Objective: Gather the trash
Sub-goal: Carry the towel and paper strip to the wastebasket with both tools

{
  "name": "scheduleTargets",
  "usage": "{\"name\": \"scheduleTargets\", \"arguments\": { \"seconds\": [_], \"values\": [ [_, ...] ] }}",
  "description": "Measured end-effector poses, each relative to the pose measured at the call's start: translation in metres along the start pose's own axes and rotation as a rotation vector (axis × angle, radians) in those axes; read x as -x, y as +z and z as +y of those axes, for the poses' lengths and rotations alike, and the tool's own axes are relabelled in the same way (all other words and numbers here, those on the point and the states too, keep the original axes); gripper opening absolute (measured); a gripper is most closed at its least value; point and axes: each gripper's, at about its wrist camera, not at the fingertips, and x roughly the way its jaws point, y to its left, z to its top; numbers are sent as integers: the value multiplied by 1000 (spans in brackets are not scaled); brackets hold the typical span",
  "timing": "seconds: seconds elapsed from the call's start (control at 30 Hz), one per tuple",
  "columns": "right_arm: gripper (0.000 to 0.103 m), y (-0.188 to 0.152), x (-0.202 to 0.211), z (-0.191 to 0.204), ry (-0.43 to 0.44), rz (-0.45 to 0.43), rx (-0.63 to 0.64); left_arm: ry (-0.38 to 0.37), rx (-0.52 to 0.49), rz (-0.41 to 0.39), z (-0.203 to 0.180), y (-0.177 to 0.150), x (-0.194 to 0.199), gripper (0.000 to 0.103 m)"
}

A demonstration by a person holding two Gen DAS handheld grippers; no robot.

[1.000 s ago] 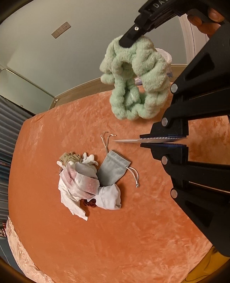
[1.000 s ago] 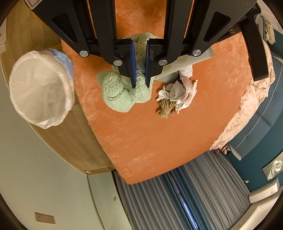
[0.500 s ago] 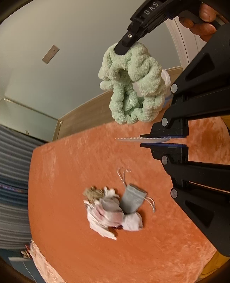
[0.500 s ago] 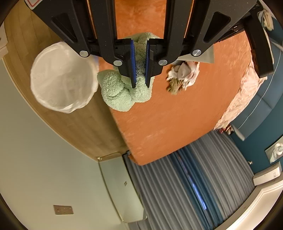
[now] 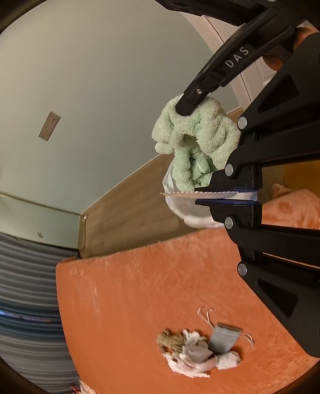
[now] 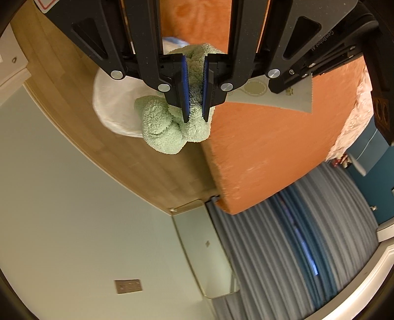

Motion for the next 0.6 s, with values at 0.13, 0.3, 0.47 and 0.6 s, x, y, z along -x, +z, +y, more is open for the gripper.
{"name": "scheduleTargets", "arguments": {
  "seconds": [0.13,0.3,0.47,0.6],
  "values": [
    [9,5,-2,-22,-29,-4,-23,-26,-10,23,-18,6,-22,4],
    [9,8,-9,-38,-49,3,-41,-11,-20,37,-28,9,-40,43],
    [9,9,-20,-37,-53,17,-39,44,-53,19,-27,6,-41,45],
    [11,10,-27,-32,-43,24,-39,68,-34,3,-20,6,-35,50]
  ]
}}
